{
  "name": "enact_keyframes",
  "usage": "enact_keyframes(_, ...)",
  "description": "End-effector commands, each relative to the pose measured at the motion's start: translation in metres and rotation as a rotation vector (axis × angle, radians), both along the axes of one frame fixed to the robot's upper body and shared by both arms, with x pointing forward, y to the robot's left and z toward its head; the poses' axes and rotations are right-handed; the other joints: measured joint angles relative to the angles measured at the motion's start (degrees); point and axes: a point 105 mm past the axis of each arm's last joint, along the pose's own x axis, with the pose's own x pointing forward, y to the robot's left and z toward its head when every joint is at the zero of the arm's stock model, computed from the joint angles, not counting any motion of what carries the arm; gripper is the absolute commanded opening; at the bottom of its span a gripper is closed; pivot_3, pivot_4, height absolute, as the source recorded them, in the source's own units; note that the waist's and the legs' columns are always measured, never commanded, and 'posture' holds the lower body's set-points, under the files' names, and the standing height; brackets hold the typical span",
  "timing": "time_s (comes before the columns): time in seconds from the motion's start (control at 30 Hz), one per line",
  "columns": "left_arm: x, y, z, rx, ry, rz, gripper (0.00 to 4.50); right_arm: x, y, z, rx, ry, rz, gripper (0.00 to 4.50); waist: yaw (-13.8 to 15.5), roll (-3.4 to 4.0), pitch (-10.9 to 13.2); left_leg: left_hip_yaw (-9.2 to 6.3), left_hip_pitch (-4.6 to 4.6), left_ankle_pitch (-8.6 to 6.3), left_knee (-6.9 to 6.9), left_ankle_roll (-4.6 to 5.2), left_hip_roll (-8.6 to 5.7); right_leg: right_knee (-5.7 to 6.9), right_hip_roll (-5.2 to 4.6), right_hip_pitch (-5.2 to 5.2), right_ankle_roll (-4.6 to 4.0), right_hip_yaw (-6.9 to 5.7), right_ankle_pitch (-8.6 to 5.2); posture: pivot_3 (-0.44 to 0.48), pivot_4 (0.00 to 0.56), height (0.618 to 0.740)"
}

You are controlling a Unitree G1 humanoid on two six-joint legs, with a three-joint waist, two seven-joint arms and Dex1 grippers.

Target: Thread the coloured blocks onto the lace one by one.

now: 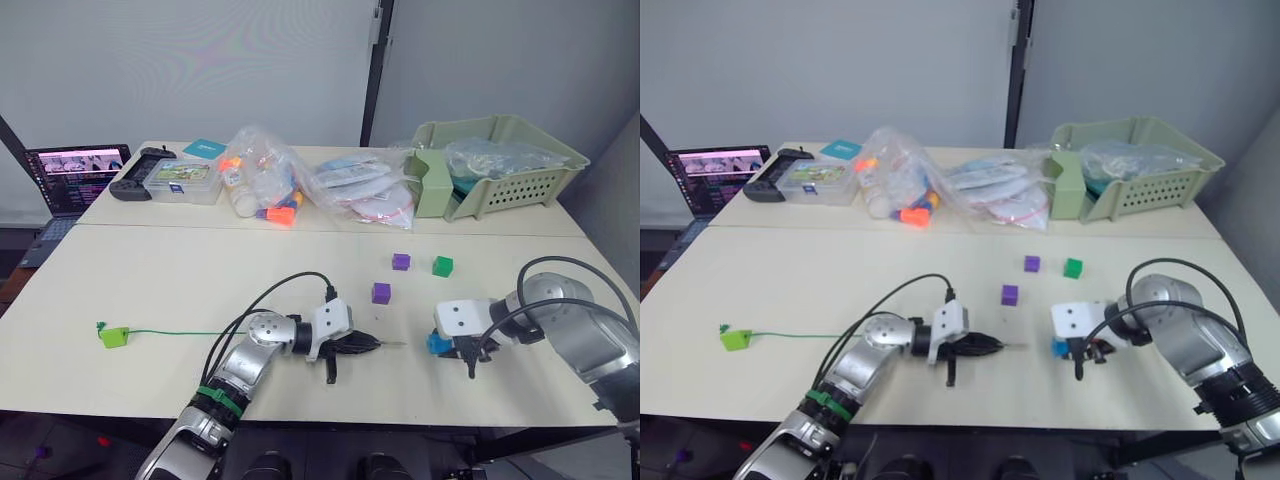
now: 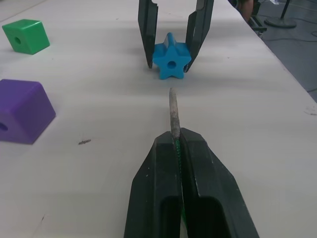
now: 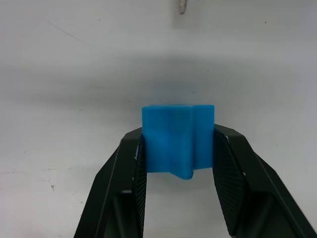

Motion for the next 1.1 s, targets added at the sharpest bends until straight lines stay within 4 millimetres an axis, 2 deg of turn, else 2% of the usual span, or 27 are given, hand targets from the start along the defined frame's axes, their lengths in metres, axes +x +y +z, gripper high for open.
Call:
enact_keyframes(0.03, 0.003, -0.009, 0.014, -0.027, -0.052, 0.006, 0.00, 0.002, 0.004, 0.003, 0.005, -0.019, -0.023, 1.34, -0.1, 0.00, 0.0, 0.00, 0.01, 0.00, 0.00, 0.00, 0.00, 0.01, 0.01, 0.01, 0.00, 0.00, 0.00, 0.000, 0.150, 0.740)
enact_keyframes(0.37, -0.001, -0.024, 0.013, -0.016, -0.047, -0.024, 0.00, -0.005, 0.022, -0.006, 0.055, 0.048, -0.037, 1.34, -0.7, -0.03, 0.0, -0.02, 0.09, 0.00, -0.03, 0.00, 0.05, 0.03, 0.09, 0.03, -0.01, 0.01, 0.00, 0.000, 0.150, 0.740)
enact_keyframes(0.73, -0.002, -0.040, 0.006, 0.017, -0.058, -0.032, 0.00, -0.012, 0.025, -0.005, 0.076, 0.067, -0.040, 1.34, -0.5, -0.04, 0.0, -0.01, 0.08, 0.00, -0.03, 0.00, 0.02, 0.03, 0.06, 0.03, -0.01, 0.00, 0.00, 0.000, 0.150, 0.740)
enact_keyframes(0.9, 0.001, -0.037, 0.007, 0.021, -0.063, -0.012, 0.00, -0.015, 0.029, -0.002, 0.104, 0.079, -0.043, 1.34, -0.5, -0.04, 0.0, -0.03, 0.07, 0.00, -0.04, 0.00, 0.02, 0.03, 0.06, 0.02, -0.01, 0.00, 0.00, 0.000, 0.150, 0.740)
enact_keyframes(1.1, 0.005, -0.015, 0.017, 0.026, -0.085, 0.028, 0.00, -0.017, 0.030, -0.005, 0.106, 0.090, -0.054, 1.34, -0.5, -0.04, 0.0, -0.10, 0.06, 0.00, -0.04, 0.00, 0.02, 0.03, 0.05, 0.01, -0.01, 0.00, 0.00, 0.000, 0.150, 0.740)
